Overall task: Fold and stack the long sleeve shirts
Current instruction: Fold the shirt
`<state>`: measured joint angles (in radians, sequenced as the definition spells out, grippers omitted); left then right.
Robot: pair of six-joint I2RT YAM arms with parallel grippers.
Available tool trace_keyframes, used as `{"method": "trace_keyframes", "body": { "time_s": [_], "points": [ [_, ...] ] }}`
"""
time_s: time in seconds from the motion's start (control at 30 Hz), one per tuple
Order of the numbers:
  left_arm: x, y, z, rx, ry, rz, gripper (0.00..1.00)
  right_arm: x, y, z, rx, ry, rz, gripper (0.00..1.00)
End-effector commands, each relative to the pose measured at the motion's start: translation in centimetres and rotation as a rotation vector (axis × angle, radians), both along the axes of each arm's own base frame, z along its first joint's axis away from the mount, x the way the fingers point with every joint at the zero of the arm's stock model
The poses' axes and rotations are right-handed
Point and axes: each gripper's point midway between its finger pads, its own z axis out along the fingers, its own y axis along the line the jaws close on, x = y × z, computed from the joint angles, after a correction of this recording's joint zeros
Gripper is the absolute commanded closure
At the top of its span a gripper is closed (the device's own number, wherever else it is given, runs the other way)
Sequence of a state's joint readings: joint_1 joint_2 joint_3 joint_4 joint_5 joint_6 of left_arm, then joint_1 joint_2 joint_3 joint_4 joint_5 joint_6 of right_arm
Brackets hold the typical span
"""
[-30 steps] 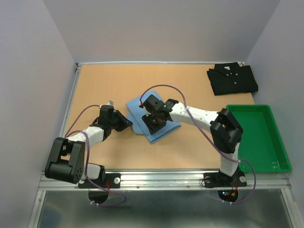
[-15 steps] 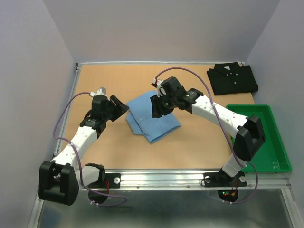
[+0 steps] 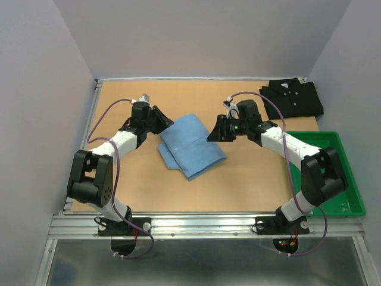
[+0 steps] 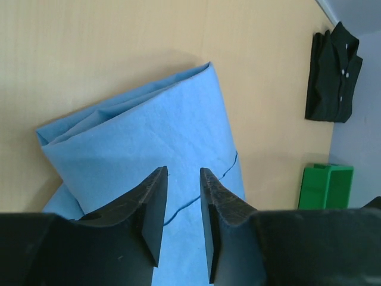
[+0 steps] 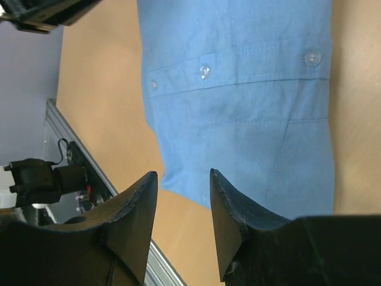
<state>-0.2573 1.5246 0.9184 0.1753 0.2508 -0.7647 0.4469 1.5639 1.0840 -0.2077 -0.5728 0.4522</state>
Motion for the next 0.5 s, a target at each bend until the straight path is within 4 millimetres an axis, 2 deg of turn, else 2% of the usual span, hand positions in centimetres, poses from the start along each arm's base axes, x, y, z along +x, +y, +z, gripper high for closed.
{"method": "trace_keyframes", "body": {
  "time_s": [0.0,0.03,0.1,0.13,0.27,0.4,0.47],
  "points": [
    [0.5,-1.5,-1.6,-0.057,0.004,-0.028,0.63,0.4,1.3,0.0,0.139,-0.012,0.034,0.54],
    [-0.2,-1.3,-3.2,-0.051,0.038,-0.022,0.64,-0.1,0.7,-1.8,0.138,0.032,0.028,0.55],
    [-0.6,-1.1,-5.1,-0.049,0.075,-0.008,0.67,0.0,0.4,-3.8,0.141,0.068,0.006,0.56],
    [-1.3,-0.9,-6.3,-0.044,0.103,-0.002,0.67,-0.7,-0.2,-5.4,0.134,0.106,0.001,0.57],
    [-2.3,-0.1,-9.1,-0.019,0.156,0.021,0.69,-2.1,-1.8,-9.9,0.107,0.199,-0.03,0.58],
    [-2.8,0.4,-10.7,0.018,0.185,0.028,0.7,-2.8,-3.3,-12.4,0.077,0.233,-0.065,0.6],
    [-2.9,0.4,-10.8,0.028,0.188,0.013,0.7,-2.8,-3.5,-11.8,0.08,0.209,-0.063,0.61]
  ]
}}
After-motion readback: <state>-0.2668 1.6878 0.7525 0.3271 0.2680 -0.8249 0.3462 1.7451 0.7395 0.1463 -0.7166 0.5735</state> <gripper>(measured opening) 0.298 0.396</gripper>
